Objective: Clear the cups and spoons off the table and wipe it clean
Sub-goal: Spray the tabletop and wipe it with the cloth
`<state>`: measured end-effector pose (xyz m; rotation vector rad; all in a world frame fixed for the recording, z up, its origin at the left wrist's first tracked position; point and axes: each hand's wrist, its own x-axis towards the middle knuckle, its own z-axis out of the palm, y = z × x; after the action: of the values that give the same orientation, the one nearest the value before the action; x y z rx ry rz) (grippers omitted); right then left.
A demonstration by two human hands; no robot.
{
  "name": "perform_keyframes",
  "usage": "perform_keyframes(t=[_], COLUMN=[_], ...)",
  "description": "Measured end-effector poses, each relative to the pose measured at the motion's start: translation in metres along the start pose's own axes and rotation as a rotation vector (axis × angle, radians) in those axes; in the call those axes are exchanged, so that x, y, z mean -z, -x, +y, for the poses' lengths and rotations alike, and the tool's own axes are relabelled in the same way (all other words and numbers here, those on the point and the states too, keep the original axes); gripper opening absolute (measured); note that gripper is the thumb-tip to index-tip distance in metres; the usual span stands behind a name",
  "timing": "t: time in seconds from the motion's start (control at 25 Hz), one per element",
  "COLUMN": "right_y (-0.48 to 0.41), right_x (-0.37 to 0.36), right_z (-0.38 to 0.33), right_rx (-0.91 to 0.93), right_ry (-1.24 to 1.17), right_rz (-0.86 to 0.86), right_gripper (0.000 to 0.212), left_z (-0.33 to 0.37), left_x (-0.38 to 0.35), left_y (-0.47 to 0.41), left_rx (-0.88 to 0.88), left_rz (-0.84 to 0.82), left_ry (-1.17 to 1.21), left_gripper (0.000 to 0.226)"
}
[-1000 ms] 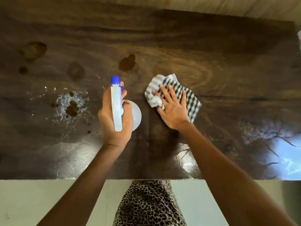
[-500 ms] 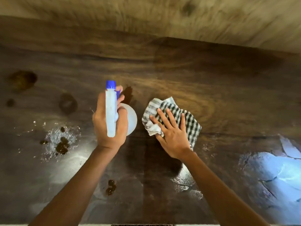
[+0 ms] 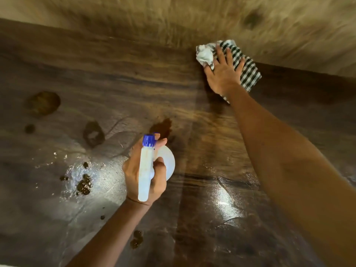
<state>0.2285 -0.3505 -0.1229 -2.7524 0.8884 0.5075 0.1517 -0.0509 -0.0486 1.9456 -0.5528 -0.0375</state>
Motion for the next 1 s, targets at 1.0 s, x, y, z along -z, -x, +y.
perform_keyframes(t=[1.0], right_y=[0.328], right_x=[-0.142], right_z=[-0.029], right_rx=[0.157], right_ry=[0.037], right_rz=[0.055], right_gripper=[0.058], left_z=[0.024], left_x=[0.066], left_y=[0.072], left_rx=[0.120], left_rz=[0.009], left_ry=[0.244], left_gripper=[0.044])
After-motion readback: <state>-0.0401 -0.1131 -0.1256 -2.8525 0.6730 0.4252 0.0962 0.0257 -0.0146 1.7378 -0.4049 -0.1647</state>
